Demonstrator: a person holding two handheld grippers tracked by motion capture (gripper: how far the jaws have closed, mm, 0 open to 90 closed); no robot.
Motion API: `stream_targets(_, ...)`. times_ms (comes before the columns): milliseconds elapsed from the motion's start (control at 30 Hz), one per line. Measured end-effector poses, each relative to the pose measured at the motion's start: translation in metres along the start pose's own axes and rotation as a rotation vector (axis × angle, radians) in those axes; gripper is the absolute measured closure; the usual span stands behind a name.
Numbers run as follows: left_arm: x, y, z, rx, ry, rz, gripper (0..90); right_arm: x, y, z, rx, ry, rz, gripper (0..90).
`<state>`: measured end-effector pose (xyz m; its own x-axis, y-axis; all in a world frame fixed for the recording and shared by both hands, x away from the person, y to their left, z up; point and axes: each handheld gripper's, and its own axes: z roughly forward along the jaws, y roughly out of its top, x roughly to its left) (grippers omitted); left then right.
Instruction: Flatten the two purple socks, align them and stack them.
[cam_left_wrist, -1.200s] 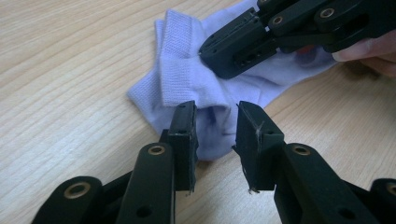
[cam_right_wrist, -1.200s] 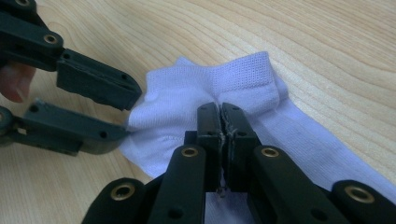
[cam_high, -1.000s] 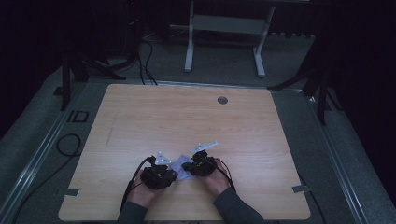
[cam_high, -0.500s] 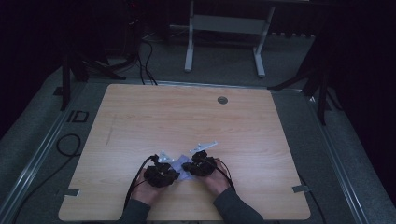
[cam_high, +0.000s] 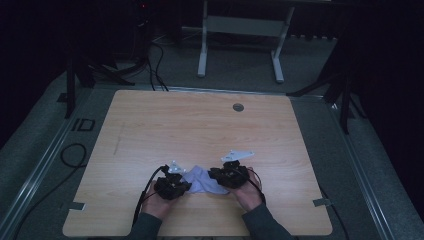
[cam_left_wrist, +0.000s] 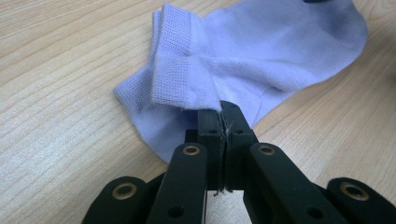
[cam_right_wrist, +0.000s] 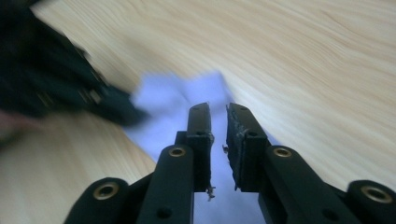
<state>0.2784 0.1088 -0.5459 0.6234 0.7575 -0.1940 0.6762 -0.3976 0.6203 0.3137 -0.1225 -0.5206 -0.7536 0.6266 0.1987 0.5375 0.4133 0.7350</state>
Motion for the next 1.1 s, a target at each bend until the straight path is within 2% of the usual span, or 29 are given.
stream_targets(133, 0.001, 0.0, 0.0, -0.001, 0.004, -0.002, 88.3, -0.003, -0.021, -0.004, 0.064, -0.108, -0.043, 81.9)
stream_targets(233, 0.001, 0.0, 0.0, 0.0, 0.005, -0.004, 88.2, -0.009, -0.028, -0.001, 0.092, -0.144, -0.036, 83.3)
stream_targets(433, 0.003, -0.001, -0.001, 0.0, 0.011, -0.011, 88.2, -0.016, -0.033, 0.006, 0.125, -0.144, -0.01, 85.1)
stream_targets(800, 0.016, -0.004, -0.005, -0.002, 0.046, -0.068, 88.3, -0.018, -0.034, 0.006, 0.112, -0.13, -0.007, 85.0)
stream_targets(967, 0.018, -0.006, -0.004, 0.004, 0.049, -0.067, 87.9, -0.018, -0.035, 0.006, 0.106, -0.13, -0.004, 84.8)
stream_targets(1100, 0.019, -0.008, -0.007, -0.014, 0.056, -0.059, 83.7, -0.017, -0.035, 0.006, 0.103, -0.131, -0.007, 83.3)
